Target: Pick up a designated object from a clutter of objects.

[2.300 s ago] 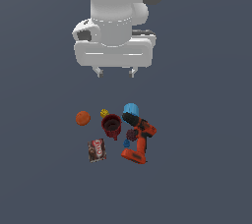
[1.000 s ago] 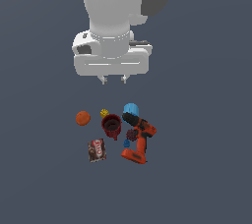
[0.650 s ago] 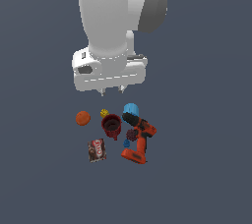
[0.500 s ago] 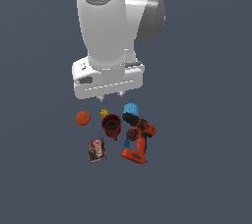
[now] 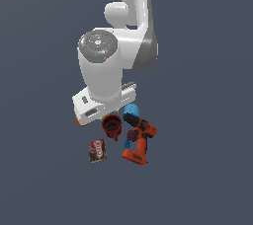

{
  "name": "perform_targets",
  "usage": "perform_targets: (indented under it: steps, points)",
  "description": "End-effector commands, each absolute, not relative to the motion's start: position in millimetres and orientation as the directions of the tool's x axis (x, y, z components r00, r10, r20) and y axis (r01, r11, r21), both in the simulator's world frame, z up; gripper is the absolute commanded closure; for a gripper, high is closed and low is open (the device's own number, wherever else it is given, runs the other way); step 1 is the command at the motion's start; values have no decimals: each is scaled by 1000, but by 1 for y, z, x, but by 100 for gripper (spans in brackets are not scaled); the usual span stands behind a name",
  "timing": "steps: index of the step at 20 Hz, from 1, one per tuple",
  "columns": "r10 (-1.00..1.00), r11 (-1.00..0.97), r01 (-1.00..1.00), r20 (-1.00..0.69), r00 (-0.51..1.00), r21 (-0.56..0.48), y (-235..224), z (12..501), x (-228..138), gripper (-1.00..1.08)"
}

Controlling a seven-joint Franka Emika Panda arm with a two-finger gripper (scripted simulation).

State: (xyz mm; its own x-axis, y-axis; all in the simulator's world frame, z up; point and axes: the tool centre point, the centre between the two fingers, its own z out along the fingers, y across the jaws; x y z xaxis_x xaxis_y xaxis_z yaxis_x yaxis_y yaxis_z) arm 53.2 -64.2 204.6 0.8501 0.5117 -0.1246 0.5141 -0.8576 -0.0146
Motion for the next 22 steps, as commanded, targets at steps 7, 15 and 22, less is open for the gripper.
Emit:
perform_targets:
  steps: [7,15,22]
  points:
    - [678,-732,678,-161,717,-66,-75,146,65,-20]
    - [759,-647,755,-173,627,-103,-81,111,68,-20]
    - [780,-622,775,-175,601,-114,-83,102,69,-20]
